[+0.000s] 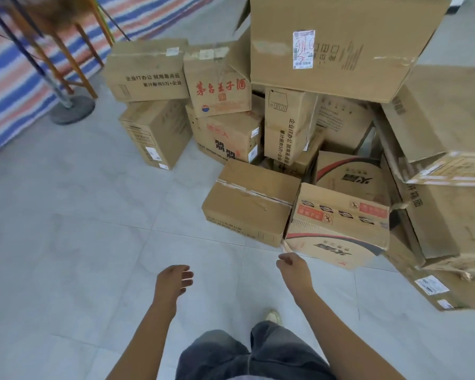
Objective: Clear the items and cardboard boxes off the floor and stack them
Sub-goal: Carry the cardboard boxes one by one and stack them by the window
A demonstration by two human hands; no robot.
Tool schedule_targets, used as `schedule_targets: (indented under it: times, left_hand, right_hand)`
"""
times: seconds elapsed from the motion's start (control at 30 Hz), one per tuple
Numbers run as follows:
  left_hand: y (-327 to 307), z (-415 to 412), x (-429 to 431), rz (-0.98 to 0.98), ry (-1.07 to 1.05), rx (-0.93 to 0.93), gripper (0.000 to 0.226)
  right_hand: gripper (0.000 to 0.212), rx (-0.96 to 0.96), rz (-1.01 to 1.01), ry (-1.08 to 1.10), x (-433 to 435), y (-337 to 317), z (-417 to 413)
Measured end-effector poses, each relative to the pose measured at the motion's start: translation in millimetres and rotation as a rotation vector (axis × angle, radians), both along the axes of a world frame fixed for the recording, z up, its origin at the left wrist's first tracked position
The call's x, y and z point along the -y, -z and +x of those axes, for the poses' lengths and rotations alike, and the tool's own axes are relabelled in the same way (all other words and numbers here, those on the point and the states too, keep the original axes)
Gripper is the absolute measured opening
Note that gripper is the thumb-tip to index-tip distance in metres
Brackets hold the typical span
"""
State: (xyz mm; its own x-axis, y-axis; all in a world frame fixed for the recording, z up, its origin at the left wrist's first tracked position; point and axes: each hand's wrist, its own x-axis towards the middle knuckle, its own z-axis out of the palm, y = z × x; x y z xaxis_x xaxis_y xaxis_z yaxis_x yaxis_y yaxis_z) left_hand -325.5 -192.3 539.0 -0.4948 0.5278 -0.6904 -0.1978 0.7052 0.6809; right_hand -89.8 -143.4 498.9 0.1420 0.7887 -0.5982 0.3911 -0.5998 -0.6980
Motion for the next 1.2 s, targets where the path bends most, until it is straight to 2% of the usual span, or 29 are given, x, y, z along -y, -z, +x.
schedule_targets:
  times: [0.07,0.23,0.37,0.5,0.63,0.7,0.97,1.1,1.2]
  left_hand:
    - [1,16,-17,-0.031,0.020,0.000,0.013]
    - [15,43,-31,-0.135,0.237,0.024,0.020]
    - [20,4,-75,-0.148,0.059,-0.030,0.019]
    - [30,-33,-126,-0.122,0.050,-0.006,0.012]
    - [49,-70,-200,-0.186,0.131,0.019,0.025]
    - [50,-91,-243,-0.174,0.165,0.031,0.023]
    - [58,-156,-376,-0.200,0.362,-0.030,0.014]
    - [87,-163,-418,-0.230,0.435,-0.052,0.013]
    - [129,-152,-448,-0.220,0.493,-0.066,0.010]
  right_hand:
    - [0.034,-0.012,-0.033,-0.074,-19,6,-4]
    - [0.032,0.052,-0.110,-0.194,-55,21,-17]
    - [0.031,0.061,-0.116,-0.208,-98,26,-28]
    - [0.031,0.046,-0.136,-0.102,-141,32,-35]
    - [0.032,0.075,-0.192,0.101,-172,46,-47]
    - [0.033,0.084,-0.229,0.184,-182,48,-60]
    - [0.034,0.099,-0.346,0.309,-231,67,-120]
    - [0.035,0.077,-0.381,0.354,-257,94,-113]
    - [0.036,0.067,-0.406,0.412,-280,141,-92]
